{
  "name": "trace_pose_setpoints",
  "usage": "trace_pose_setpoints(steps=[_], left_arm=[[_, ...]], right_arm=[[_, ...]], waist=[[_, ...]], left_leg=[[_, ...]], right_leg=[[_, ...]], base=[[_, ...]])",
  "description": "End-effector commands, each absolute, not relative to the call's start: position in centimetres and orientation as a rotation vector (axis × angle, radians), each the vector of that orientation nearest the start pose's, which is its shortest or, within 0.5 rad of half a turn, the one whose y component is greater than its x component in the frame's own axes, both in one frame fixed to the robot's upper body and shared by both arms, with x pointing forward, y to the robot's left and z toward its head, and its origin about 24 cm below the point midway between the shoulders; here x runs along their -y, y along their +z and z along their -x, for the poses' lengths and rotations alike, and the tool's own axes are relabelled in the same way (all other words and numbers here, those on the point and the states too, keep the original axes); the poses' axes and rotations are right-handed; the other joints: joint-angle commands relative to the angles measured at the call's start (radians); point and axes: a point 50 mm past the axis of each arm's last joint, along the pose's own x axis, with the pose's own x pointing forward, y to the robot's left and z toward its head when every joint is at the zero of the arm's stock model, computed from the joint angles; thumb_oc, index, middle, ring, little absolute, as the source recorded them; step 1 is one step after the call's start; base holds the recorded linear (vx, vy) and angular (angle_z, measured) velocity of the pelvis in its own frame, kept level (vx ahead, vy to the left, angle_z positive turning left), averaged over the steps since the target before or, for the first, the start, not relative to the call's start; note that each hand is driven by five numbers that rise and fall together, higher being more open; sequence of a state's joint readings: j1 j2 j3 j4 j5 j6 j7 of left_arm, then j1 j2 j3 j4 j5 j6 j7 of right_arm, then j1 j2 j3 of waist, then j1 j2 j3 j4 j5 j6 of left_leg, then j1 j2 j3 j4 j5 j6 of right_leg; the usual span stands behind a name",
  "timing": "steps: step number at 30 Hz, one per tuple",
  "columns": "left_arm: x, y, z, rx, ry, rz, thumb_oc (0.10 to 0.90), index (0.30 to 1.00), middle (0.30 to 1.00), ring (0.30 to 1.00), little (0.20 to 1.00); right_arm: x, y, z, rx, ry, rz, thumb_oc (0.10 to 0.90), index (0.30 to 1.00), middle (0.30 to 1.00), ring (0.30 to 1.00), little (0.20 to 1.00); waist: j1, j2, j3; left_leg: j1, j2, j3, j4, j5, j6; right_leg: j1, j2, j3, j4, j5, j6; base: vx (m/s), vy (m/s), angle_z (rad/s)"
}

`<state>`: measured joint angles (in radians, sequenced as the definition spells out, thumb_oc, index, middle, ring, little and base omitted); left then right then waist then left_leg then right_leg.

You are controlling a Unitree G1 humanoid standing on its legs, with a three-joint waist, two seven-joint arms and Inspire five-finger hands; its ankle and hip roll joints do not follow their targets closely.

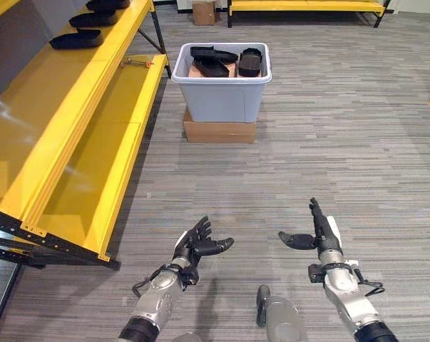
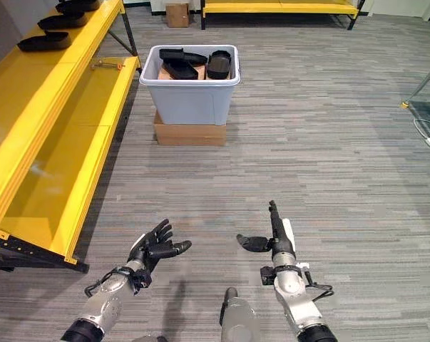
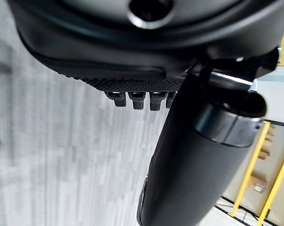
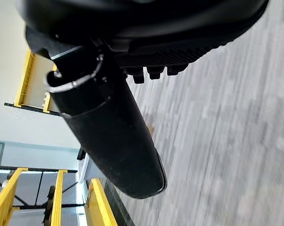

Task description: Move parts from the plastic box to the shelf.

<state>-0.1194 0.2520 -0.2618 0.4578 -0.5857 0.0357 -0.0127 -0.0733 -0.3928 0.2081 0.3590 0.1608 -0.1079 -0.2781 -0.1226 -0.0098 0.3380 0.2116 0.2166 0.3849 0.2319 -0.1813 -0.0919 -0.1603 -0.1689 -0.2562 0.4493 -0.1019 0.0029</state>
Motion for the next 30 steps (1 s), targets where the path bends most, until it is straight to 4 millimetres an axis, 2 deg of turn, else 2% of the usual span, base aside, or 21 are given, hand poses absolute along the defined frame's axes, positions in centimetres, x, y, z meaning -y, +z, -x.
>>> trace_pose_setpoints(steps=[1,5,7,10,11,13,14,15,16,17,18,20,21,23,24,25,26,27,28,30], left_arm=[[-15.1,-0.6,-26.3,-0.241,-0.181,0.286,0.9,1.0,1.0,1.0,1.0],[-15.6,-1.0,-25.8,-0.244,-0.171,0.277,0.9,1.0,1.0,1.0,1.0],[-16.0,-1.1,-25.6,-0.242,-0.153,0.288,0.9,1.0,1.0,1.0,1.0],[-16.4,-0.9,-25.7,-0.221,-0.121,0.286,0.9,1.0,1.0,1.0,1.0],[-16.6,-0.9,-25.8,-0.218,-0.11,0.277,0.9,1.0,1.0,1.0,1.0],[-16.5,-0.9,-25.9,-0.224,-0.113,0.269,0.9,1.0,1.0,1.0,1.0],[-16.5,-0.9,-26.1,-0.224,-0.115,0.264,0.9,1.0,1.0,1.0,1.0],[-16.4,-1.1,-26.2,-0.236,-0.113,0.262,0.9,1.0,1.0,1.0,1.0],[-16.4,-1.1,-26.2,-0.236,-0.111,0.264,0.9,1.0,1.0,1.0,1.0],[-16.4,-1.2,-26.2,-0.236,-0.103,0.266,0.9,1.0,1.0,1.0,1.0],[-16.7,-1.4,-26.0,-0.241,-0.089,0.265,0.9,1.0,1.0,1.0,1.0],[-16.9,-1.5,-25.8,-0.244,-0.069,0.271,0.9,1.0,1.0,1.0,1.0],[-17.0,-1.6,-25.7,-0.249,-0.06,0.279,0.9,1.0,1.0,1.0,1.0],[-17.0,-1.7,-25.6,-0.252,-0.051,0.289,0.9,1.0,1.0,1.0,1.0],[-17.0,-1.9,-25.3,-0.256,-0.044,0.297,0.9,1.0,1.0,1.0,1.0],[-17.1,-2.0,-25.2,-0.257,-0.041,0.296,0.9,1.0,1.0,1.0,1.0],[-17.2,-2.1,-25.0,-0.256,-0.033,0.298,0.9,1.0,1.0,1.0,1.0],[-17.3,-2.3,-24.9,-0.258,-0.029,0.302,0.9,1.0,1.0,1.0,1.0],[-17.5,-2.6,-24.7,-0.257,-0.012,0.296,0.9,1.0,1.0,1.0,1.0],[-18.1,-2.7,-24.5,-0.241,0.025,0.287,0.9,1.0,1.0,1.0,1.0]], right_arm=[[20.4,2.5,-26.5,0.001,-0.102,0.286,0.9,1.0,1.0,1.0,1.0],[20.4,1.9,-26.0,-0.025,-0.09,0.305,0.9,1.0,1.0,1.0,1.0],[20.5,1.7,-25.7,-0.03,-0.074,0.325,0.9,1.0,1.0,1.0,1.0],[20.5,1.4,-25.5,-0.041,-0.045,0.349,0.9,1.0,1.0,1.0,1.0],[20.4,1.3,-25.5,-0.044,-0.032,0.353,0.9,1.0,1.0,1.0,1.0],[20.3,1.3,-25.5,-0.048,-0.014,0.36,0.9,1.0,1.0,1.0,1.0],[20.4,1.2,-25.5,-0.049,-0.011,0.367,0.9,1.0,1.0,1.0,1.0],[20.5,1.0,-25.4,-0.056,-0.001,0.366,0.9,1.0,1.0,1.0,1.0],[20.5,1.0,-25.4,-0.056,0.002,0.364,0.9,1.0,1.0,1.0,1.0],[20.4,0.9,-25.4,-0.052,0.007,0.363,0.9,1.0,1.0,1.0,1.0],[20.2,0.9,-25.4,-0.049,0.014,0.364,0.9,1.0,1.0,1.0,1.0],[20.0,0.9,-25.4,-0.048,0.024,0.37,0.9,1.0,1.0,1.0,1.0],[19.9,0.9,-25.4,-0.05,0.03,0.377,0.9,1.0,1.0,1.0,1.0],[19.8,0.8,-25.3,-0.056,0.029,0.376,0.9,1.0,1.0,1.0,1.0],[19.8,0.6,-25.1,-0.062,0.03,0.382,0.9,1.0,1.0,1.0,1.0],[19.8,0.6,-25.0,-0.065,0.031,0.385,0.9,1.0,1.0,1.0,1.0],[19.8,0.6,-24.8,-0.066,0.037,0.39,0.9,1.0,1.0,1.0,1.0],[19.9,0.5,-24.7,-0.066,0.041,0.396,0.9,1.0,1.0,1.0,1.0],[20.0,0.5,-24.5,-0.065,0.053,0.406,0.9,1.0,1.0,1.0,1.0],[20.1,0.6,-24.3,-0.066,0.068,0.407,0.9,1.0,1.0,1.0,1.0]], waist=[[-0.009,-0.025,-0.113],[-0.013,-0.026,-0.126],[-0.011,-0.024,-0.137],[-0.012,-0.015,-0.162],[-0.011,-0.012,-0.173],[-0.006,-0.014,-0.179],[-0.002,-0.02,-0.177],[0.012,-0.02,-0.159],[0.015,-0.019,-0.155],[0.022,-0.016,-0.143],[0.029,-0.018,-0.129],[0.03,-0.022,-0.123],[0.029,-0.021,-0.121],[0.033,-0.016,-0.12],[0.041,-0.007,-0.12],[0.044,-0.004,-0.118],[0.053,0.01,-0.114],[0.056,0.012,-0.11],[0.054,0.009,-0.104],[0.054,0.02,-0.098]], left_leg=[[-0.027,-0.051,0.047,0.14,-0.145,0.098],[0.004,-0.063,0.044,0.122,-0.15,0.102],[0.018,-0.064,0.046,0.137,-0.133,0.094],[0.033,-0.059,0.051,0.217,-0.055,0.053],[0.025,-0.045,0.058,0.297,0.028,0.014],[-0.014,-0.021,0.065,0.429,0.106,-0.024],[-0.057,-0.004,0.077,0.534,0.123,-0.035],[-0.175,0.015,0.07,0.649,0.122,-0.026],[-0.192,0.013,0.064,0.645,0.119,-0.021],[-0.23,0.01,0.053,0.619,0.12,-0.01],[-0.255,0.023,0.06,0.513,0.129,0.002],[-0.26,0.044,0.08,0.405,0.142,0.012],[-0.259,0.056,0.089,0.271,0.169,0.013],[-0.265,0.065,0.076,0.163,0.2,0.006],[-0.268,0.081,0.049,-0.021,0.267,-0.013],[-0.267,0.093,0.039,-0.07,0.3,-0.025],[-0.286,0.139,0.013,-0.123,0.382,-0.038],[-0.296,0.153,-0.005,-0.146,0.396,-0.044],[-0.302,0.164,-0.019,-0.173,0.384,-0.058],[-0.305,0.171,-0.023,-0.159,0.363,-0.058]], right_leg=[[-0.005,-0.034,0.009,-0.112,0.022,0.099],[-0.022,-0.029,-0.002,-0.084,0.01,0.096],[-0.017,-0.017,-0.025,-0.083,-0.005,0.082],[0.007,0.031,-0.063,-0.106,-0.043,0.037],[0.03,0.065,-0.077,-0.129,-0.069,0.004],[0.061,0.093,-0.084,-0.161,-0.087,-0.029],[0.082,0.102,-0.083,-0.178,-0.094,-0.046],[0.132,0.131,-0.058,-0.198,-0.105,-0.065],[0.138,0.135,-0.053,-0.198,-0.107,-0.065],[0.157,0.142,-0.038,-0.199,-0.109,-0.061],[0.192,0.151,-0.017,-0.206,-0.113,-0.049],[0.217,0.151,0.0,-0.211,-0.119,-0.038],[0.237,0.143,0.005,-0.215,-0.123,-0.027],[0.251,0.138,0.005,-0.215,-0.126,-0.018],[0.27,0.115,-0.003,-0.206,-0.133,0.001],[0.276,0.106,-0.005,-0.203,-0.136,0.006],[0.273,0.106,0.001,-0.197,-0.127,0.004],[0.274,0.098,0.008,-0.187,-0.133,0.008],[0.278,0.073,0.015,-0.152,-0.158,0.022],[0.264,0.057,0.015,-0.08,-0.198,0.028]], base=[[0.23,-0.111,-0.01],[0.21,-0.157,-0.01],[0.14,-0.16,0.08],[0.15,-0.216,0.07],[0.15,-0.244,0.0],[0.16,-0.251,-0.08],[0.22,-0.273,-0.16],[0.18,-0.195,-0.1],[0.2,-0.116,-0.02],[0.18,0.019,-0.11],[0.19,0.035,-0.18],[0.22,0.13,-0.37],[0.28,0.223,-0.3],[0.28,0.26,-0.06],[0.34,0.307,0.05],[0.4,0.36,0.07],[0.29,0.242,0.02],[0.43,0.327,-0.05],[0.44,0.316,-0.1],[0.41,0.319,-0.14]])
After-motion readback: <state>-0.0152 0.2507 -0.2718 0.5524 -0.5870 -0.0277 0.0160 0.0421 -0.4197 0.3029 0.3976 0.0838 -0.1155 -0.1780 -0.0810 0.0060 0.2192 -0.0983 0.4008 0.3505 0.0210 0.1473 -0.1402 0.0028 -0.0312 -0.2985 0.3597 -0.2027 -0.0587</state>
